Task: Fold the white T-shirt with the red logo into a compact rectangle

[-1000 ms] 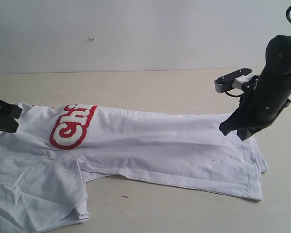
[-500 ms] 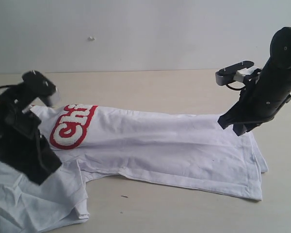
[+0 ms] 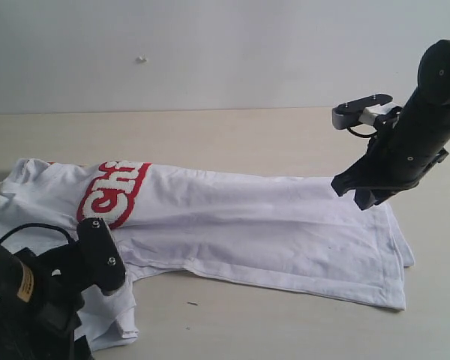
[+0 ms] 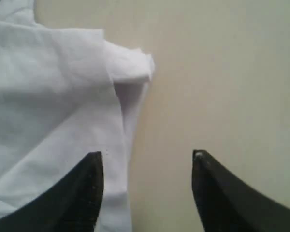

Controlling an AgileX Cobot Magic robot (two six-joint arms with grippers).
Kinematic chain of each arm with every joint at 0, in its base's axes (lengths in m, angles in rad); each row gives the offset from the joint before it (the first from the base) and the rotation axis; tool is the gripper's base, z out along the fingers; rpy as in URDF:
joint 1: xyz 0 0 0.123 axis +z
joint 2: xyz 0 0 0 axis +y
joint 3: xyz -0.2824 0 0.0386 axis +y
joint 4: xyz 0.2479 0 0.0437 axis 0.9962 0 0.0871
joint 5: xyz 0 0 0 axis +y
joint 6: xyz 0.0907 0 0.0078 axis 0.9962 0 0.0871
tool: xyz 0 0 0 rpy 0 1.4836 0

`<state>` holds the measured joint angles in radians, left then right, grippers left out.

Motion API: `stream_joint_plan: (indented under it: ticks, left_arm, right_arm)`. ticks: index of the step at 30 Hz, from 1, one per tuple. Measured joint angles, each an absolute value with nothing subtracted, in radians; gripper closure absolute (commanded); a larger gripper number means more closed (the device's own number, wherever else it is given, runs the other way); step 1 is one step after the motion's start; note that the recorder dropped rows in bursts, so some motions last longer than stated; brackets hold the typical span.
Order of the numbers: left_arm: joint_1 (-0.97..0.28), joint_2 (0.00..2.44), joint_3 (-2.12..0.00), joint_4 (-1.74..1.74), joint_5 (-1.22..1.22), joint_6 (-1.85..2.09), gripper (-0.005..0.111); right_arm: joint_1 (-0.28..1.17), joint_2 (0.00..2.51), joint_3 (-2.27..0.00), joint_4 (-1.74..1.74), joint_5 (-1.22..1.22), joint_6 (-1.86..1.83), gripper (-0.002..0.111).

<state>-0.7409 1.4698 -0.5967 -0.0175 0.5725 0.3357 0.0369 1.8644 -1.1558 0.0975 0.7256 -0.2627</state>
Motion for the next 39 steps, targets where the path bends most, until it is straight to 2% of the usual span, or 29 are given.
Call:
stream_joint_plan:
  ticks: [3, 9, 13, 16, 17, 20, 22, 32, 39]
  left_arm:
    - [-0.743, 1.506, -0.597, 0.05, 0.491, 0.285, 0.051]
    - [-0.743, 1.601, -0.597, 0.157, 0.374, 0.198, 0.04]
    - [-0.743, 1.653, -0.597, 0.164, 0.387, 0.184, 0.042]
    - [-0.743, 1.654, -0.597, 0.186, 0.387, 0.178, 0.052]
    - [-0.743, 1.654, -0.599, 0.191, 0.387, 0.172, 0.064]
    - [-0.743, 1.662, -0.618, 0.202, 0.427, 0.158, 0.08]
    - [-0.743, 1.663, -0.637, 0.212, 0.458, 0.153, 0.105]
    - [-0.782, 1.609, -0.752, 0.231, 0.777, 0.172, 0.107]
    - [-0.797, 1.528, -0.789, 0.288, 0.854, 0.318, 0.107]
  right_arm:
    - [0.037, 1.864, -1.156, 0.099, 0.719, -0.263, 0.082]
    - [0.037, 1.864, -1.156, 0.105, 0.713, -0.263, 0.082]
    - [0.037, 1.864, -1.156, 0.109, 0.704, -0.272, 0.082]
    - [0.037, 1.864, -1.156, 0.116, 0.704, -0.277, 0.082]
    - [0.037, 1.864, -1.156, 0.116, 0.704, -0.277, 0.082]
    - [0.037, 1.864, -1.156, 0.116, 0.702, -0.277, 0.082]
    - [0.037, 1.864, -1.156, 0.118, 0.702, -0.277, 0.082]
    - [0.037, 1.864, -1.156, 0.124, 0.712, -0.281, 0.082]
    - [0.037, 1.864, -1.156, 0.124, 0.712, -0.281, 0.082]
